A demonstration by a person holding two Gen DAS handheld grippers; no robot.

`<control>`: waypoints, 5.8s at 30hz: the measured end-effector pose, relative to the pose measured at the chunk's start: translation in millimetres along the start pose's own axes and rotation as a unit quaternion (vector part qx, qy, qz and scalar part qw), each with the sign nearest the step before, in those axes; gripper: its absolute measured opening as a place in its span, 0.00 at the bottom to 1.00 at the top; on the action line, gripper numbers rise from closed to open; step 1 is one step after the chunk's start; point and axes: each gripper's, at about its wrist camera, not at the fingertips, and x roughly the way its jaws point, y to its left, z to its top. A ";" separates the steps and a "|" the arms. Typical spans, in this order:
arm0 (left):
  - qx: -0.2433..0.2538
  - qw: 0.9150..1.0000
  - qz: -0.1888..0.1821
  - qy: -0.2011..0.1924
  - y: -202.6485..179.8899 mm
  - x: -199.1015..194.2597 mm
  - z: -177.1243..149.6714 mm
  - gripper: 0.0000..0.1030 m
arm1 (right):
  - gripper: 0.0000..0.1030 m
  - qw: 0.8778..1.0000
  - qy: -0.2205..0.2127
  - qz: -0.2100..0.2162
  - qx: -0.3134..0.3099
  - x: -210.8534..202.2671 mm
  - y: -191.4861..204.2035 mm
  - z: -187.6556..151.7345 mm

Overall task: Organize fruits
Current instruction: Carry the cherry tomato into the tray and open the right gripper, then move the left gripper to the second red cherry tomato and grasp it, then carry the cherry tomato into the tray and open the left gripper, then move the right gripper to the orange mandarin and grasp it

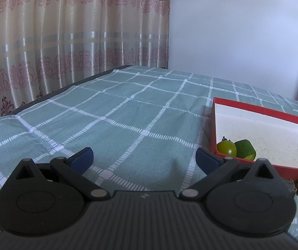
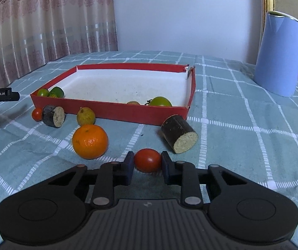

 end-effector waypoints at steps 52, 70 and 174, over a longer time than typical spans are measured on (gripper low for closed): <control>0.058 0.996 -0.066 -0.019 -14.7 -10.8 -3.3 1.00 | 0.58 0.997 -0.059 0.008 0.052 -25.0 -29.5 5.9; 0.152 0.973 -0.173 0.012 -52.4 -9.2 -14.6 0.57 | 0.58 0.991 -0.037 0.037 0.125 -20.4 -58.0 -12.8; 0.036 0.998 -0.056 0.009 -28.6 1.4 -7.7 1.00 | 0.63 0.997 -0.034 0.046 0.050 -23.7 -8.5 -5.5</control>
